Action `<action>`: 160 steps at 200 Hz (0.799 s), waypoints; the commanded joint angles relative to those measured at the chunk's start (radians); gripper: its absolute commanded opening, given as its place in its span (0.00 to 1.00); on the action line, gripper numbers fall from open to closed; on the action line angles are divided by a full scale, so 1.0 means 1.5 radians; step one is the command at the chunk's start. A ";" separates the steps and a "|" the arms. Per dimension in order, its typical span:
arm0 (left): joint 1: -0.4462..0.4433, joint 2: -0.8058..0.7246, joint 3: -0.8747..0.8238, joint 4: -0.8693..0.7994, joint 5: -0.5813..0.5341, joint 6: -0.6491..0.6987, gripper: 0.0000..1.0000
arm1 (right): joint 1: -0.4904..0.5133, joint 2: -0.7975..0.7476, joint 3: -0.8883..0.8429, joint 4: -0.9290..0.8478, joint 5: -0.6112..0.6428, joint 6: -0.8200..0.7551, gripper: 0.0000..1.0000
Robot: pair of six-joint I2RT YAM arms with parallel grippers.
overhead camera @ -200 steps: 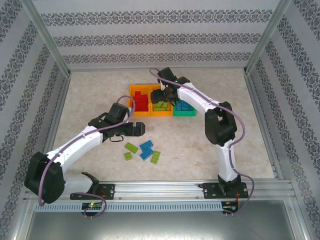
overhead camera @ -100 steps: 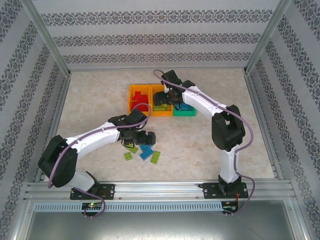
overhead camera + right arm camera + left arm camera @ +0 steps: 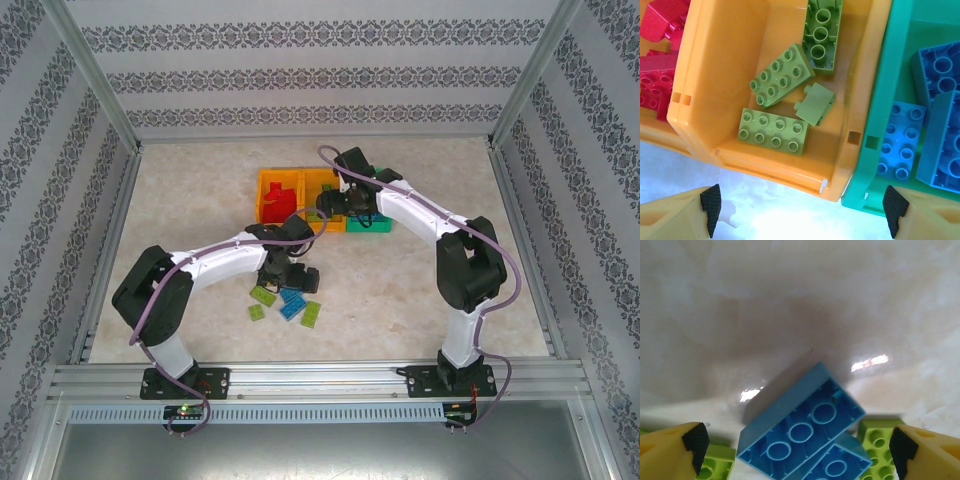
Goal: Sort the legos into containers by color
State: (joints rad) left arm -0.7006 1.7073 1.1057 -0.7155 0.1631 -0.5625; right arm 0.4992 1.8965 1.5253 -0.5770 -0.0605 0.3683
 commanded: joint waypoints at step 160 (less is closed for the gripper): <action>-0.015 0.028 0.010 -0.009 0.040 -0.312 0.91 | -0.045 -0.126 -0.147 0.111 -0.006 -0.006 0.88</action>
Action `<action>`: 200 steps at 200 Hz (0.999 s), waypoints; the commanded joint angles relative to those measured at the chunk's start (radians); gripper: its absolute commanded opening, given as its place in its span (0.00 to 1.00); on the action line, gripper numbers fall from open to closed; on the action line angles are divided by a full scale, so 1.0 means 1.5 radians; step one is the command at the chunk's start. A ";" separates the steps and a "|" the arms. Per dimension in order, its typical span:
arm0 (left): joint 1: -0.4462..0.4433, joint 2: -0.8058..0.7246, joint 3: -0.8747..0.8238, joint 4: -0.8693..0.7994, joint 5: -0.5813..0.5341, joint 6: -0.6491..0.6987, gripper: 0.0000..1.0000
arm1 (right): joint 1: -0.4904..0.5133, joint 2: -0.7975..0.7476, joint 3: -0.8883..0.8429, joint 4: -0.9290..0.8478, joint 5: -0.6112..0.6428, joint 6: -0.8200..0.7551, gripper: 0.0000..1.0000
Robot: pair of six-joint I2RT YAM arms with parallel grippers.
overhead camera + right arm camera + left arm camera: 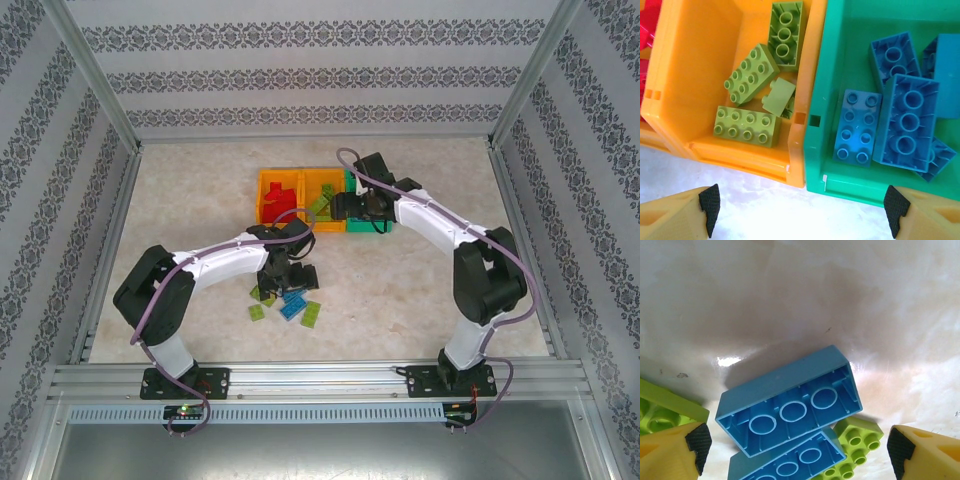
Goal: Sort the legos into containers by color
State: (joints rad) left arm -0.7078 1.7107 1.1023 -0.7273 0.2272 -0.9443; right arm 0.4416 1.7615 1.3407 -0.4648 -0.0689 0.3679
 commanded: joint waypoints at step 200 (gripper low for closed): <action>-0.015 0.140 0.134 -0.054 -0.031 -0.030 0.53 | -0.096 -0.171 -0.177 0.070 -0.041 -0.027 0.89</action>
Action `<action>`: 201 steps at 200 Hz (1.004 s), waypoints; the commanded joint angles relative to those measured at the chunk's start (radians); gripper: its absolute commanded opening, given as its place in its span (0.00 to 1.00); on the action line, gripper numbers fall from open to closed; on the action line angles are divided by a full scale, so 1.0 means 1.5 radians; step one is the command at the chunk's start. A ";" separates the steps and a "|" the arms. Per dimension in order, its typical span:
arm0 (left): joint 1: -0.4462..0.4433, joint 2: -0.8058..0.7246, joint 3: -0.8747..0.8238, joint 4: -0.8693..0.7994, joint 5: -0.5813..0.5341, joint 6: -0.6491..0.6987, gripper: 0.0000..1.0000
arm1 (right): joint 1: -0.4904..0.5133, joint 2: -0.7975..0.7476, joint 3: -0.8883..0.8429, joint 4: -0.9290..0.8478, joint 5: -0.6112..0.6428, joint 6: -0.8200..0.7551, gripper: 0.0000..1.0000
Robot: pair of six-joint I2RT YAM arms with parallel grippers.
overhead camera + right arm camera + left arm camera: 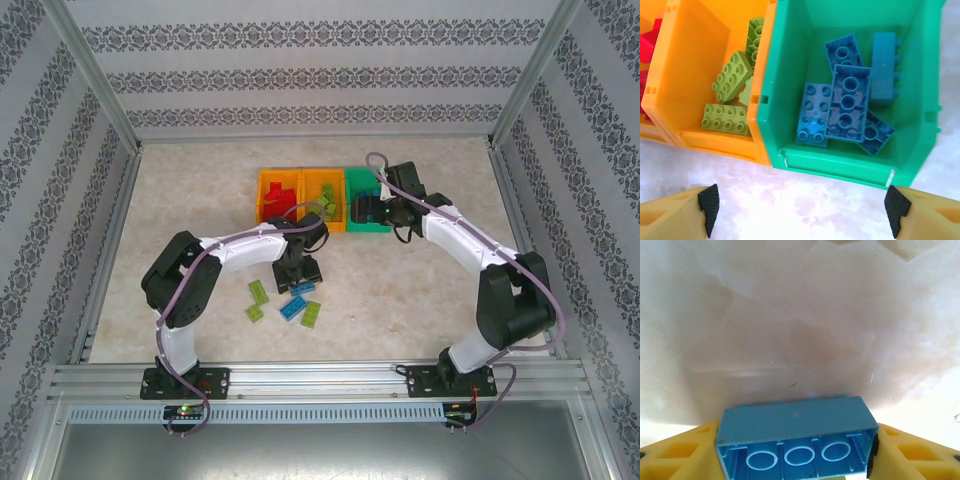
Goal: Sort the legos into containers by color
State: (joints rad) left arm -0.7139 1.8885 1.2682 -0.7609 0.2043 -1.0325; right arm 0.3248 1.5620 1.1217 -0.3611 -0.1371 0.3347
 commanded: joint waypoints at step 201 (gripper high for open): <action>-0.012 0.246 0.463 -0.022 0.069 0.190 0.52 | -0.233 -0.284 -0.266 -0.057 -0.041 0.007 0.92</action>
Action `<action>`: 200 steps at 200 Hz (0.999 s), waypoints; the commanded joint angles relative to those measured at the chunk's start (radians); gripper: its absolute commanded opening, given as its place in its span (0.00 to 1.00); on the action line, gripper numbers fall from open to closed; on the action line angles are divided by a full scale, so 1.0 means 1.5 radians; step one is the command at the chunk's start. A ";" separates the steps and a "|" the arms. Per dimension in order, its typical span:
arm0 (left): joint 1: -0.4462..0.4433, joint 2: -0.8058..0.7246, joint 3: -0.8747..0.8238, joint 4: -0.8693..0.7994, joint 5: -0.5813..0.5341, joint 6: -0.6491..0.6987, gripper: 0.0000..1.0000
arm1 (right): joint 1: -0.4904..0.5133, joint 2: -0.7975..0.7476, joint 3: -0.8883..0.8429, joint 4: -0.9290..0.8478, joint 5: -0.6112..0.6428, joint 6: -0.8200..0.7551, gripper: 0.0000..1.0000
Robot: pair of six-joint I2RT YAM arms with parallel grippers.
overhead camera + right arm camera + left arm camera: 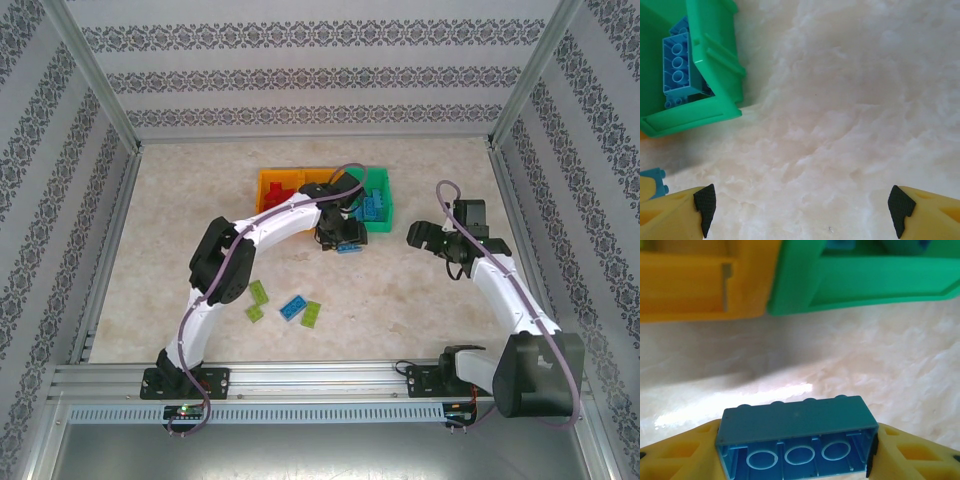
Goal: Sort the legos into containers by color
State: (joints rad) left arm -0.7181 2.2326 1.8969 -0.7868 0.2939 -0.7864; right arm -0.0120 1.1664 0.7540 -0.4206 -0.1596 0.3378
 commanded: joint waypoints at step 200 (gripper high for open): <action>0.046 0.136 0.264 0.121 -0.023 -0.054 0.53 | -0.008 -0.094 -0.096 -0.021 -0.064 0.039 0.91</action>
State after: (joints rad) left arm -0.6609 2.4054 2.2520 -0.6765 0.2920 -0.8425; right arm -0.0177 1.0420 0.6277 -0.4519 -0.2367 0.3737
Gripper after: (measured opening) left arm 0.616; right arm 0.909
